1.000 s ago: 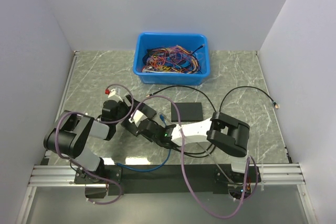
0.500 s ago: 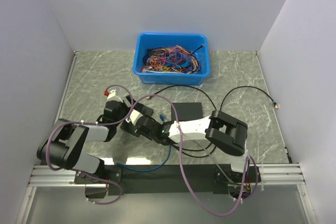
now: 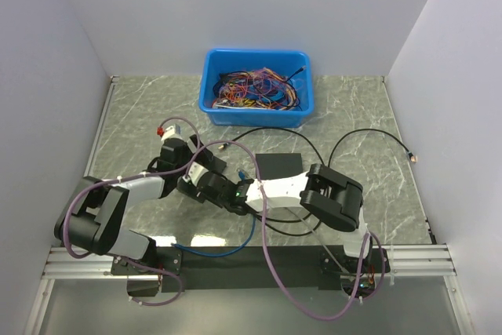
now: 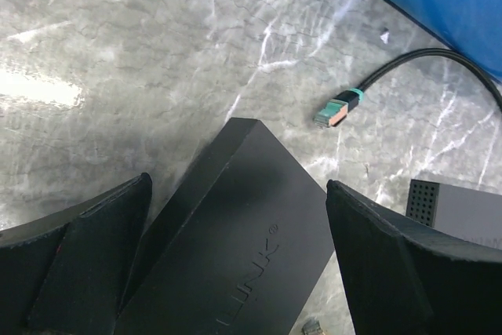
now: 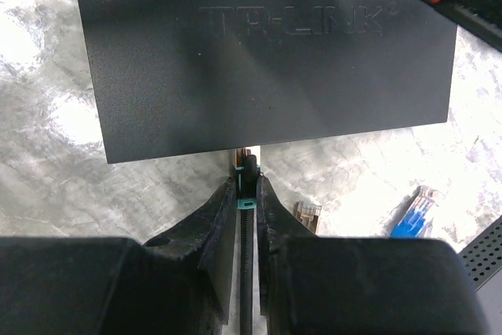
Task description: Insert the plug into the switch port
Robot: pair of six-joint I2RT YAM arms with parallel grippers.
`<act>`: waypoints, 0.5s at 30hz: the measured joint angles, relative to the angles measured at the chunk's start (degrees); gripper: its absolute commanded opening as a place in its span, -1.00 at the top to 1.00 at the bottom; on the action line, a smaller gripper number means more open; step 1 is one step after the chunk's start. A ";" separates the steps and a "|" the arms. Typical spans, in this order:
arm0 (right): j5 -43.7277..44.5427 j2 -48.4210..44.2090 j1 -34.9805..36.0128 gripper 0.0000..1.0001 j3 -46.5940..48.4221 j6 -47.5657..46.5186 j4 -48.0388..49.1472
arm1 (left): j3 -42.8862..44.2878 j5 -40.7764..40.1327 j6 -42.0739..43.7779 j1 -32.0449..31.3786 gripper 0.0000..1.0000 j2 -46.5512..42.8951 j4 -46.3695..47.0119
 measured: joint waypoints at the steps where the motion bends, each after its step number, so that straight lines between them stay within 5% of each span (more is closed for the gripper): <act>1: -0.04 0.02 0.00 1.00 0.04 0.04 0.02 | 0.52 -0.28 0.00 0.00 -0.99 0.09 -0.98; 4: -0.72 0.02 0.00 1.00 0.26 0.59 0.00 | 1.81 -0.57 0.02 0.17 -0.99 0.24 -3.32; 11: -5.46 0.02 -0.15 0.31 0.74 3.58 1.09 | 2.71 4.02 -0.48 4.28 -0.99 0.50 -4.92; 15: -8.33 -0.07 -0.15 0.13 2.60 4.90 6.99 | 3.91 8.13 -1.38 6.05 -0.99 0.61 -7.21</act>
